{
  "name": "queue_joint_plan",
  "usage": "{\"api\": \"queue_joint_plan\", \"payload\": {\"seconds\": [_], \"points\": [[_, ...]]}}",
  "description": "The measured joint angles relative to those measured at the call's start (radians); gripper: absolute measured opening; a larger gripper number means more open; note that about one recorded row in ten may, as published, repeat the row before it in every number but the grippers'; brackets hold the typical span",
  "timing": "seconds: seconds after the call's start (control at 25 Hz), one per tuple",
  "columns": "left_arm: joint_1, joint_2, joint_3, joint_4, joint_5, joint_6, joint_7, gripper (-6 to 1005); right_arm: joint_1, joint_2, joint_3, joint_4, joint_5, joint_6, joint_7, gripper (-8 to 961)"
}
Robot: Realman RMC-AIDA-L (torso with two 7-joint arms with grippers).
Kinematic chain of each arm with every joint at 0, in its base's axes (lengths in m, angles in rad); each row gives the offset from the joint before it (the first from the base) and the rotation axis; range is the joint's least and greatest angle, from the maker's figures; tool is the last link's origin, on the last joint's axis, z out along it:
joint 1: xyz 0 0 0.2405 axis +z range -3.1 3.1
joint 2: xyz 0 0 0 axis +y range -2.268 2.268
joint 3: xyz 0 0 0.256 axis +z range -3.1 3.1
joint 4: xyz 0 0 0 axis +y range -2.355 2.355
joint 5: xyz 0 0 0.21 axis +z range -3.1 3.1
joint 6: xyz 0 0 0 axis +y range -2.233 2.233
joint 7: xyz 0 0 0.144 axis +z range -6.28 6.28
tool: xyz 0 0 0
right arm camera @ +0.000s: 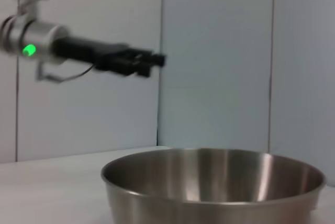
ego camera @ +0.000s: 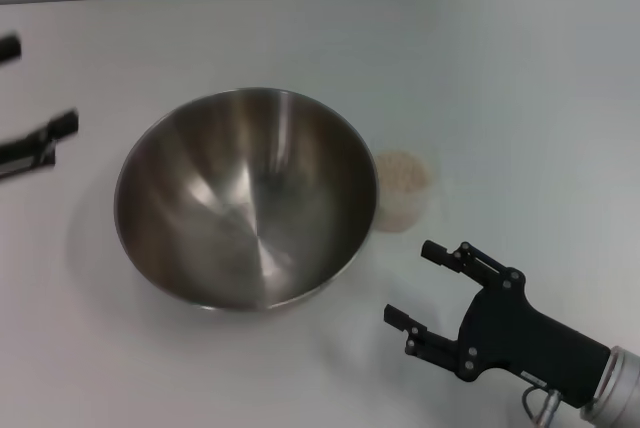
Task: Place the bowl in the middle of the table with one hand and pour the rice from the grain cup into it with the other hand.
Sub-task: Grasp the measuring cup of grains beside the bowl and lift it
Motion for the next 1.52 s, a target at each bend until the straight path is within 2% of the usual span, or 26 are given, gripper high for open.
{"api": "queue_joint_plan", "payload": {"seconds": [0.12, 0.2, 0.24, 0.36, 0.44, 0.48, 0.64, 0.76, 0.96, 1.52], "points": [[0.056, 0.007, -0.050, -0.257, -0.086, 0.093, 0.215, 871, -0.005, 0.000, 0.021, -0.002, 0.000, -0.002, 0.000, 785], [0.061, 0.010, -0.104, -0.398, -0.078, 0.146, 0.351, 873, -0.011, 0.000, 0.054, 0.000, 0.000, 0.002, 0.000, 785], [0.061, 0.014, -0.146, -0.513, -0.056, 0.170, 0.456, 874, -0.014, 0.001, 0.065, 0.001, 0.000, 0.003, 0.000, 785], [0.062, 0.023, -0.189, -0.660, -0.010, 0.168, 0.565, 875, -0.038, 0.003, 0.142, 0.006, 0.000, 0.005, 0.000, 785], [0.062, 0.026, -0.195, -0.691, 0.003, 0.162, 0.582, 874, -0.054, 0.004, 0.182, 0.011, 0.001, 0.001, -0.017, 785], [0.063, 0.031, -0.205, -0.755, 0.025, 0.143, 0.616, 873, -0.061, 0.005, 0.199, 0.014, 0.001, 0.001, -0.024, 785], [0.063, 0.031, -0.206, -0.788, 0.036, 0.118, 0.647, 871, -0.079, 0.006, 0.268, 0.019, 0.001, 0.011, -0.052, 785], [0.063, 0.010, -0.200, -0.837, 0.094, 0.061, 0.702, 869, -0.093, 0.008, 0.317, 0.037, 0.001, 0.022, -0.103, 785], [0.050, 0.007, -0.199, -0.860, 0.133, 0.046, 0.693, 867, -0.106, 0.008, 0.420, 0.089, 0.003, 0.084, -0.191, 785], [0.045, 0.008, -0.203, -0.864, 0.142, 0.057, 0.664, 867, -0.039, 0.008, 0.436, 0.126, 0.020, 0.223, -0.206, 784]]}}
